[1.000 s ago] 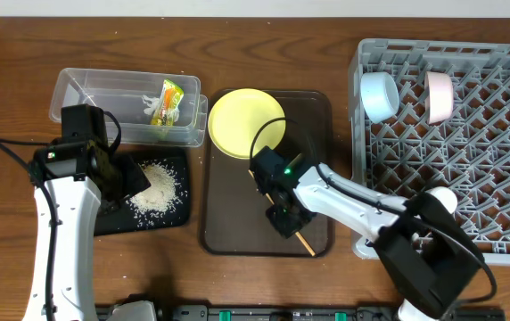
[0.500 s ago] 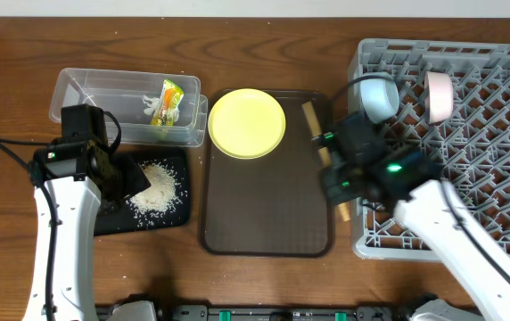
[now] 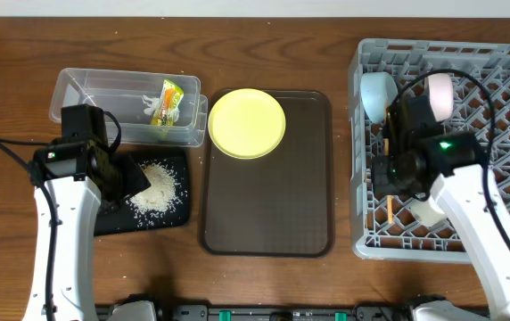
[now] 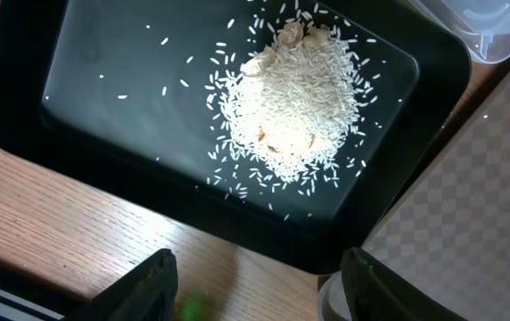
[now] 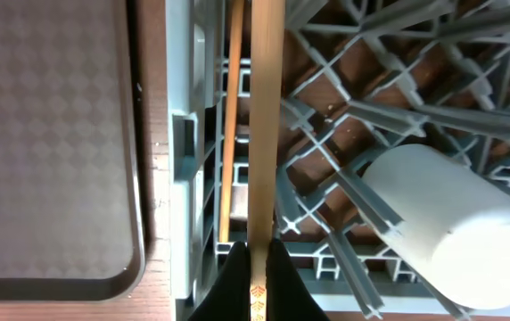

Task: Sort waste into correct bins and load items into the dishwasher rack
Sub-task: 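Insert the second chopstick into the rack's left edge slot, then reach the right gripper to the yellow plate edge and grasp it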

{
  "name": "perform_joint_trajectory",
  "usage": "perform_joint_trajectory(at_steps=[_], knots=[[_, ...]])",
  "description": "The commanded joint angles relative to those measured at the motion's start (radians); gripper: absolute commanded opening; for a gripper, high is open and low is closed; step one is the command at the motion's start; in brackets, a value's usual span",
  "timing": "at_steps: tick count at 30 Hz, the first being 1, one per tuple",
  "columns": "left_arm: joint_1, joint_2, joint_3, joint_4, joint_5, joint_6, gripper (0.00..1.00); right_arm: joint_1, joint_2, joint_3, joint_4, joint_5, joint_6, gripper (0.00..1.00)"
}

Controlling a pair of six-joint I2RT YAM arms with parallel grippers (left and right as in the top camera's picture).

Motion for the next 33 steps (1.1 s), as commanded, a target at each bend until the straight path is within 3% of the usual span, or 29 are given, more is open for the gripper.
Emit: perform_joint_trajectory(at_steps=[1, 4, 9, 20, 22, 26, 33], knots=[[0.004, -0.013, -0.004, -0.003, -0.005, -0.009, 0.62, -0.007, 0.028, -0.021, 0.004, 0.008, 0.011, 0.03], [0.004, -0.013, -0.004, -0.003, -0.005, -0.009, 0.62, -0.007, 0.051, -0.024, 0.02, 0.007, 0.011, 0.09], [0.004, -0.013, -0.004, -0.003, -0.005, -0.009, 0.62, -0.007, 0.056, -0.024, 0.038, 0.007, 0.011, 0.32], [0.004, -0.013, -0.004, -0.003, -0.005, -0.009, 0.62, -0.003, 0.015, 0.038, 0.055, -0.048, -0.018, 0.38], [0.004, -0.013, -0.004, -0.003, -0.005, -0.009, 0.62, 0.009, 0.0, 0.066, 0.096, -0.097, -0.026, 0.41], [0.004, -0.013, -0.004, -0.003, -0.005, -0.009, 0.62, 0.054, -0.01, 0.084, 0.265, -0.239, -0.025, 0.55], [0.004, -0.013, -0.004, -0.002, -0.005, -0.01, 0.62, 0.171, 0.083, 0.082, 0.552, -0.237, -0.018, 0.57]])
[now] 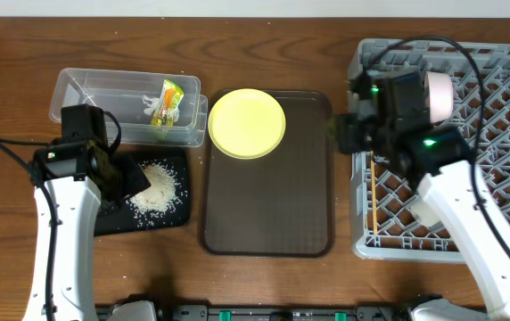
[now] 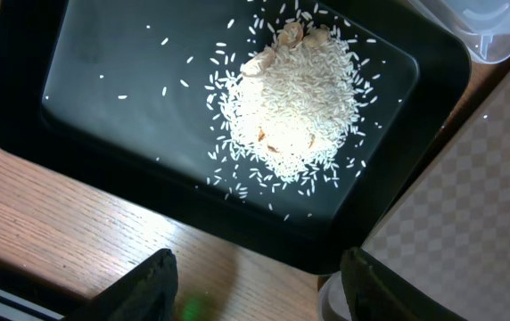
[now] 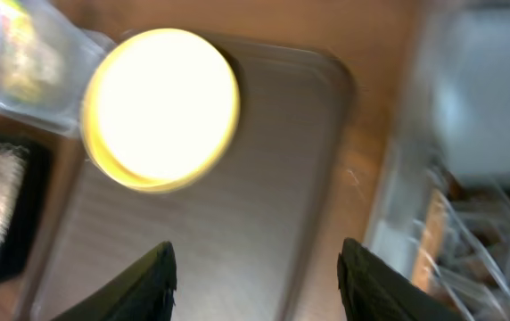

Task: Sort waste into correct bins and load items into the dishwasher rack
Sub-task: 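Reach the right gripper to the yellow plate edge and grasp it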

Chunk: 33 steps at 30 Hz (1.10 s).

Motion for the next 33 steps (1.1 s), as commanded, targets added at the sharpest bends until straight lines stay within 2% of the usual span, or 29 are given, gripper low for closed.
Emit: perform_joint_trajectory(at_steps=[1, 13, 20, 22, 25, 28, 30, 33], knots=[[0.004, -0.013, -0.004, -0.002, -0.005, -0.01, 0.62, 0.053, 0.079, 0.011, 0.076, -0.016, -0.002, 0.58], [0.004, -0.013, -0.004, -0.003, -0.005, -0.009, 0.62, 0.135, 0.462, 0.011, 0.405, 0.112, 0.217, 0.57], [0.004, -0.013, -0.004, -0.002, -0.005, -0.009, 0.62, 0.148, 0.592, 0.011, 0.455, 0.111, 0.291, 0.52], [0.004, -0.013, -0.004, -0.002, -0.005, -0.009, 0.62, 0.153, 0.612, 0.011, 0.455, 0.111, 0.291, 0.46], [0.004, -0.013, -0.004, -0.002, -0.005, -0.009, 0.62, 0.158, 0.618, 0.011, 0.444, 0.111, 0.29, 0.24], [0.004, -0.013, -0.004, -0.002, -0.005, -0.009, 0.62, 0.158, 0.606, 0.012, 0.432, 0.111, 0.29, 0.08], [0.004, -0.013, -0.004, -0.002, -0.005, -0.009, 0.62, 0.154, 0.59, 0.012, 0.422, 0.111, 0.29, 0.02], [0.004, -0.013, -0.004, -0.002, -0.005, -0.01, 0.62, 0.143, 0.55, 0.012, 0.393, 0.112, 0.262, 0.01]])
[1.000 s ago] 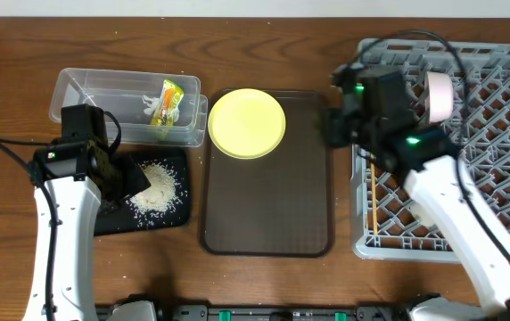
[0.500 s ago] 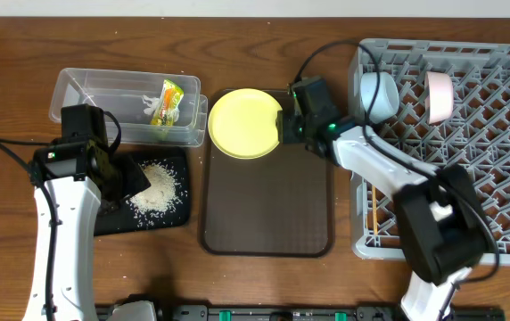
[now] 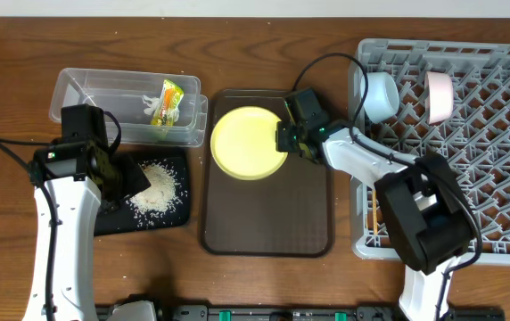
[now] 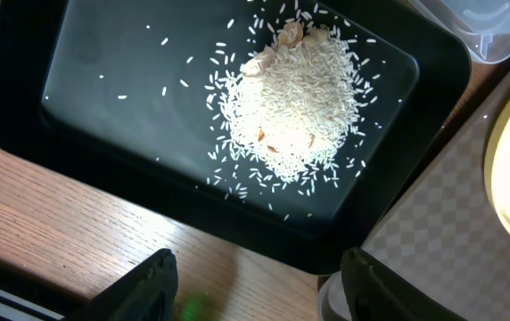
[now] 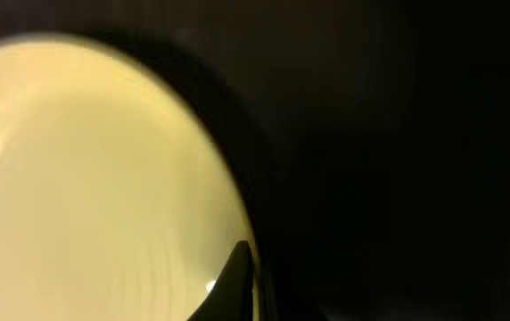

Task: Sort waste into correct bins and load items into the dishwasher rack
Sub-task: 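Reach the right gripper to the yellow plate edge and grasp it, then lift the yellow plate and stand it upright in the rack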

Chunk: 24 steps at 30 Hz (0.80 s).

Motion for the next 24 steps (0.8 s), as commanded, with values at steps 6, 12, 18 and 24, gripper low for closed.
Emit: perform_joint_trajectory(at_steps=[6, 12, 18, 24], knots=[[0.004, -0.013, -0.004, -0.002, -0.005, -0.009, 0.62, -0.043, -0.206, 0.007, -0.135, 0.055, -0.137, 0.01], [0.004, -0.013, -0.004, -0.002, -0.005, -0.009, 0.62, -0.076, -0.431, 0.007, -0.309, 0.182, -0.289, 0.01], [0.004, -0.013, -0.004, -0.002, -0.005, -0.009, 0.62, -0.113, -0.636, 0.007, -0.469, 0.358, -0.402, 0.01], [0.004, -0.013, -0.004, -0.002, -0.005, -0.009, 0.62, -0.184, -0.791, 0.007, -0.56, 0.532, -0.499, 0.01]])
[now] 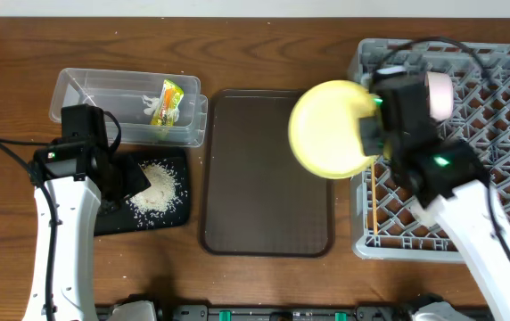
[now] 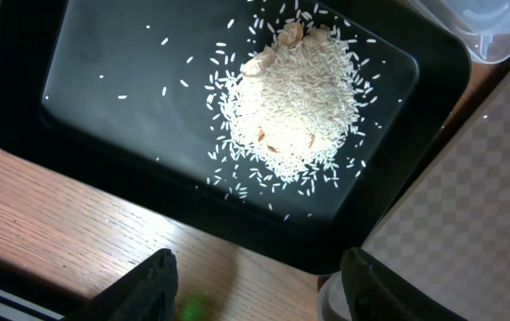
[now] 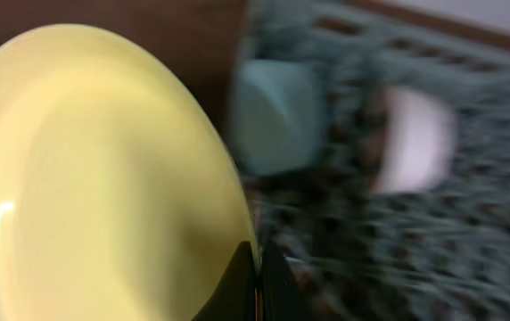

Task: Sort waste into correct bins and load items into the dishwasher rack
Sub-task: 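Lift the yellow plate and stand it upright in the rack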

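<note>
A yellow plate (image 1: 326, 132) hangs tilted over the brown tray's right edge, beside the grey dishwasher rack (image 1: 496, 169). My right gripper (image 1: 368, 134) is shut on its right rim. In the right wrist view the plate (image 3: 103, 178) fills the left side, with the gripper (image 3: 257, 267) pinching its edge. A blue cup (image 3: 277, 116) and a pink cup (image 3: 411, 143) sit blurred in the rack behind. My left gripper (image 2: 259, 290) is open and empty over the near edge of the black tray of rice (image 2: 291, 102).
A clear bin (image 1: 130, 105) with a yellow-green wrapper (image 1: 168, 102) stands at the back left. The brown tray (image 1: 255, 178) lies in the middle. Wooden chopsticks (image 1: 373, 201) lie in the rack's left channel. The pink cup (image 1: 440, 94) stands in the rack's back row.
The right gripper was shut on the plate's rim down on the brown tray. Now the plate is off the tray and further right, at the rack's left edge. The left arm is unchanged.
The right gripper was first shut on a chopstick in the rack's left channel. Then it was open near the tray, with the chopsticks lying in the rack. Then it gripped the yellow plate's rim on the tray, and now holds the plate up beside the rack.
</note>
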{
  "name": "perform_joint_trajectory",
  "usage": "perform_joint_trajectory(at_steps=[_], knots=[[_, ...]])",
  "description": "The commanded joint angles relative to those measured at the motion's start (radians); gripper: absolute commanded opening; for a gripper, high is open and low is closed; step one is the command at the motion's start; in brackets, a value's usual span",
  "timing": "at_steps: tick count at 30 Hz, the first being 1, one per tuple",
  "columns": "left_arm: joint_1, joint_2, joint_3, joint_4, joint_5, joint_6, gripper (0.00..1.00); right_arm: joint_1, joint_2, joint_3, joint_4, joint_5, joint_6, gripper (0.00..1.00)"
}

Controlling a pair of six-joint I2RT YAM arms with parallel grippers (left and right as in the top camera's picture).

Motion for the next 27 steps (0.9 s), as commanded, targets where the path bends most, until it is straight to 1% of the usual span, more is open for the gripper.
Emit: perform_joint_trajectory(at_steps=[1, 5, 10, 12, 19, 23, 27], knots=[[0.004, -0.013, -0.004, -0.002, -0.005, -0.009, 0.62, -0.043, -0.069, 0.008, -0.016, 0.173, -0.097, 0.01], [0.004, -0.013, -0.004, -0.002, -0.005, -0.009, 0.62, -0.073, -0.111, 0.008, -0.027, 0.295, -0.187, 0.01], [0.004, -0.013, -0.004, -0.003, -0.005, -0.009, 0.62, -0.09, -0.103, 0.008, -0.054, 0.565, -0.266, 0.01], [0.004, -0.013, -0.004, -0.002, -0.005, -0.009, 0.62, -0.098, -0.09, 0.007, -0.06, 0.619, -0.293, 0.01], [0.004, -0.013, -0.004, -0.003, -0.005, -0.009, 0.62, -0.128, -0.023, 0.007, -0.096, 0.627, -0.285, 0.0], [0.004, -0.013, -0.004, -0.002, -0.005, -0.009, 0.62, -0.128, 0.034, 0.006, -0.12, 0.568, -0.277, 0.01], [0.004, -0.013, -0.004, -0.003, -0.005, -0.009, 0.62, -0.128, 0.099, 0.006, -0.127, 0.526, -0.201, 0.01]])
